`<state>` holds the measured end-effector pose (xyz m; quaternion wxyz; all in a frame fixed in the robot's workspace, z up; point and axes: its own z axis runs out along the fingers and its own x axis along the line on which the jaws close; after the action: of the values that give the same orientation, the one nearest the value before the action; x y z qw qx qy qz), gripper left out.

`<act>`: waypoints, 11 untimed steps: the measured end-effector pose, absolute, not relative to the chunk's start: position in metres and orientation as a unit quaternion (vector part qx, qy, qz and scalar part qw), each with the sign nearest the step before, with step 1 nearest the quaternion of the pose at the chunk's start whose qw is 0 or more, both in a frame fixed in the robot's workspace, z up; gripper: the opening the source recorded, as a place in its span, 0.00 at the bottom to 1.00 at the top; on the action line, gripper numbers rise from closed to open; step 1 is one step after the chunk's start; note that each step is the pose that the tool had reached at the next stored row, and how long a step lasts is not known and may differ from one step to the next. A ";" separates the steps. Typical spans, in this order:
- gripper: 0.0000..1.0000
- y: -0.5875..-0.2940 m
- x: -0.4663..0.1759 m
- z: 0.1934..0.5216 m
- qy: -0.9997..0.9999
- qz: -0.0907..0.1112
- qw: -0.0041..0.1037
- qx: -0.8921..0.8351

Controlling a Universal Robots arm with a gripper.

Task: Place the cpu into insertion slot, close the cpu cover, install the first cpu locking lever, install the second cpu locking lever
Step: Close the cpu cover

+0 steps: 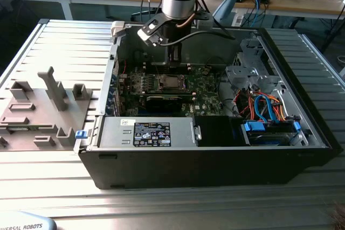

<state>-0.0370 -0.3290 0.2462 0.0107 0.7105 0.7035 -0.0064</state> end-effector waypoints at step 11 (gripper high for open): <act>0.11 -0.329 -0.039 0.245 0.704 -0.006 0.011 0.711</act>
<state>-0.0387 -0.3290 0.2448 0.0107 0.7106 0.7035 -0.0064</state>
